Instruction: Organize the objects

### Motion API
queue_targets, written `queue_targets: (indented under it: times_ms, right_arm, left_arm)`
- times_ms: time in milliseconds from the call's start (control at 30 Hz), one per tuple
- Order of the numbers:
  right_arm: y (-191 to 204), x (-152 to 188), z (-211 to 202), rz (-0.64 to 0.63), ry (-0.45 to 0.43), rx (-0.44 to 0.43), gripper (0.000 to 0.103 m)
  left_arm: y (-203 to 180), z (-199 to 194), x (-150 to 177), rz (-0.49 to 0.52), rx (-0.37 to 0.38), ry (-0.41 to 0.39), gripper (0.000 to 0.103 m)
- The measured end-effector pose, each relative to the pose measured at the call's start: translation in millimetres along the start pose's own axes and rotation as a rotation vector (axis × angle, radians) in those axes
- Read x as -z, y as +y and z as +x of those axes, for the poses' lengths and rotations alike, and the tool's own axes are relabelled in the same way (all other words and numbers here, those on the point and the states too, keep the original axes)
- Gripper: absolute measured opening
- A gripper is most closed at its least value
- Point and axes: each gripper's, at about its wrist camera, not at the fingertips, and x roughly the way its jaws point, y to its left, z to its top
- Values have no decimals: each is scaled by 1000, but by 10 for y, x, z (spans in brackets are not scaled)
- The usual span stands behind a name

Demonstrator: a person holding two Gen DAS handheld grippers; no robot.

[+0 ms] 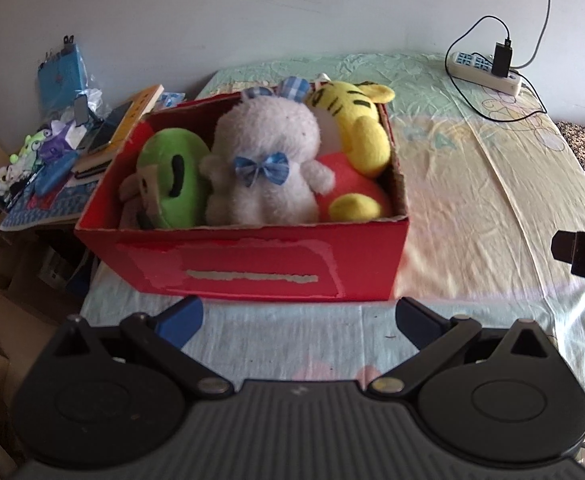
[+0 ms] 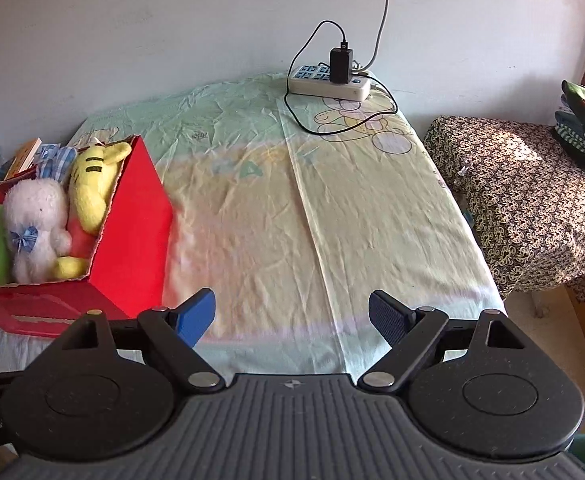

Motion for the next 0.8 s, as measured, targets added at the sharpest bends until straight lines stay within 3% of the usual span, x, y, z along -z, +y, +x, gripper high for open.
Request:
queue_targets:
  times_ms: [233,600,800]
  right_arm:
    - [284,-123,-56,-3,-13,-8,86]
    - [658,-199,-33,22,-45,-11,84]
    - [809,-233,37,63,-30,-35,73]
  left_arm:
    - [362,-8,-177,-32,27,-22,102]
    - [642,128,-408,13,61,-55,102]
    - [784,272,-488,48,61,-54,102]
